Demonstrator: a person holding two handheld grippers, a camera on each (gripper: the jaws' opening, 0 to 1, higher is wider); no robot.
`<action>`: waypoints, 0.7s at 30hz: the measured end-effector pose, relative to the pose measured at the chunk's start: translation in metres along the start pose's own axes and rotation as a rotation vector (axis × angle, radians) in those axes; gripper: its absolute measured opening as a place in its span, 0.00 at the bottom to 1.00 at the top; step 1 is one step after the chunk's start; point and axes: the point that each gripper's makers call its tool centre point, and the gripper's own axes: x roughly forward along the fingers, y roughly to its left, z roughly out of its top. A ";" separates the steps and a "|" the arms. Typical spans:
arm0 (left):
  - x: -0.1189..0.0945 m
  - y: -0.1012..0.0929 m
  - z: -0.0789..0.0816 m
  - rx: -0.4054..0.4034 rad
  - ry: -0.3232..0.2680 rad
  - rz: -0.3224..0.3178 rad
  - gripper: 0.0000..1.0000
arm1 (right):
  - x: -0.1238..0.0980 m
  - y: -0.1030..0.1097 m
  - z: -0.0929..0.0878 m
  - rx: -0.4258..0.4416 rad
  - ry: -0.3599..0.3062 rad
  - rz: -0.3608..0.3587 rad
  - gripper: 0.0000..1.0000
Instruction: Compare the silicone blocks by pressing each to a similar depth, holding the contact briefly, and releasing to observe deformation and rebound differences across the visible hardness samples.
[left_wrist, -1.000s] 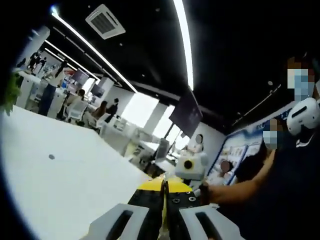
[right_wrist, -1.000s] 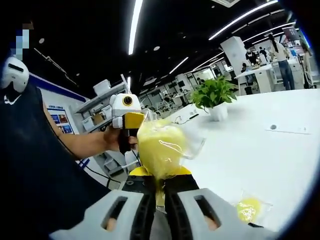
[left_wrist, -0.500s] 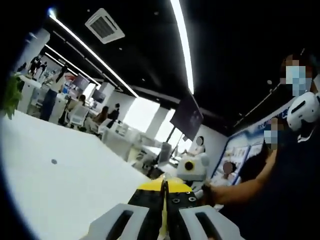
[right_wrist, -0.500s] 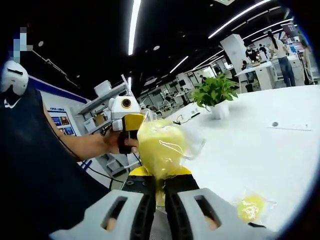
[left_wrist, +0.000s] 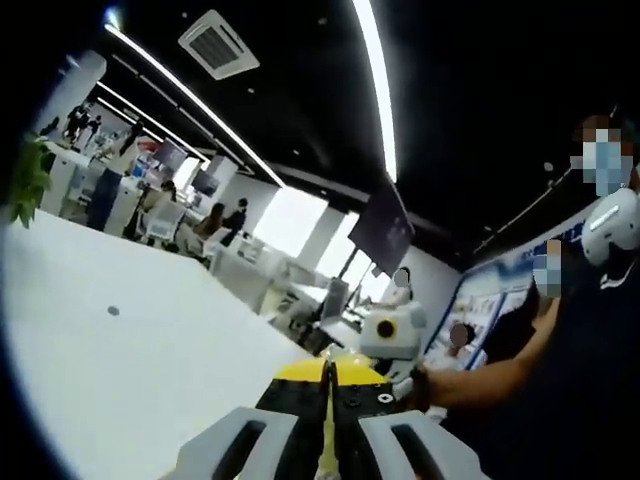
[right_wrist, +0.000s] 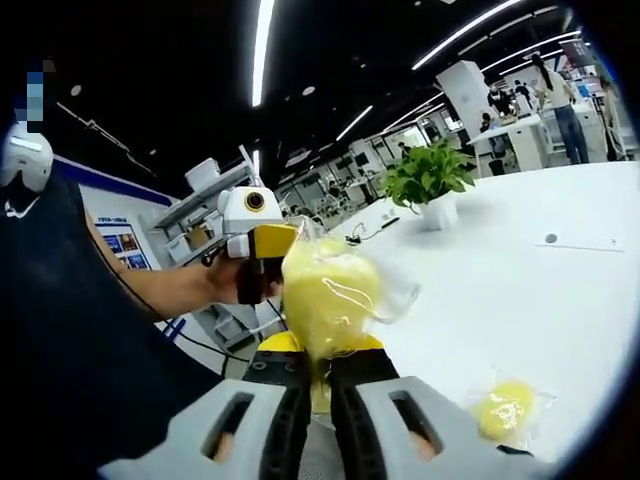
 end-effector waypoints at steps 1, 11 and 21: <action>0.000 0.002 0.000 0.027 0.000 0.010 0.00 | 0.000 -0.001 0.000 0.003 0.002 -0.002 0.02; 0.004 0.000 0.002 -0.003 -0.015 0.002 0.00 | -0.002 -0.003 0.002 -0.006 -0.021 -0.002 0.01; 0.007 0.005 0.004 -0.058 -0.019 0.018 0.00 | -0.002 -0.010 0.004 -0.001 -0.036 -0.005 0.02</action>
